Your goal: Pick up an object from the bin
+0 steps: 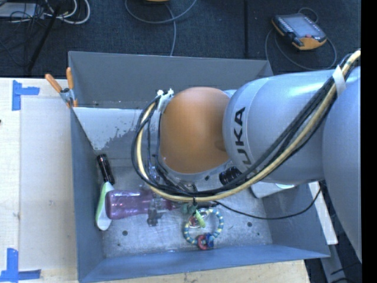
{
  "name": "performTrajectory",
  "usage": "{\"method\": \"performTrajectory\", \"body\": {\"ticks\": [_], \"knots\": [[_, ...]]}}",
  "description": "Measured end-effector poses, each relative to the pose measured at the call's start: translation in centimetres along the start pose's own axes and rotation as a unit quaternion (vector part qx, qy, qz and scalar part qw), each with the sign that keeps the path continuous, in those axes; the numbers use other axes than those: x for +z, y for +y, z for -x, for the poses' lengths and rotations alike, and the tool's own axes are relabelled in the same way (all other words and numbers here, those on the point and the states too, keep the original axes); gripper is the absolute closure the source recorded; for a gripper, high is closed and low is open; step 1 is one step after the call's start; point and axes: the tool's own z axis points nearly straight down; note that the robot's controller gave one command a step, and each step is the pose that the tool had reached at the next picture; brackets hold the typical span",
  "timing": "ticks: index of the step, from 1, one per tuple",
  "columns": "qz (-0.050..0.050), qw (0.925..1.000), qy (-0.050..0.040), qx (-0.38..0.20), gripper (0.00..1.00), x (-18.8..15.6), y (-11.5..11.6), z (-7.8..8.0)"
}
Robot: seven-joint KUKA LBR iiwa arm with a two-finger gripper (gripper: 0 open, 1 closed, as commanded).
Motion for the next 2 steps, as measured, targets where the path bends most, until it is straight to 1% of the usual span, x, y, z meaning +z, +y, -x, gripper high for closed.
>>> {"method": "performTrajectory", "body": {"ticks": [1,2], "knots": [[0.002,1.0,-0.007,0.001,1.0,-1.4,-0.6,0.1],[0.0,1.0,-0.0013,0.004,0.0,-4.1,-0.2,1.2]]}}
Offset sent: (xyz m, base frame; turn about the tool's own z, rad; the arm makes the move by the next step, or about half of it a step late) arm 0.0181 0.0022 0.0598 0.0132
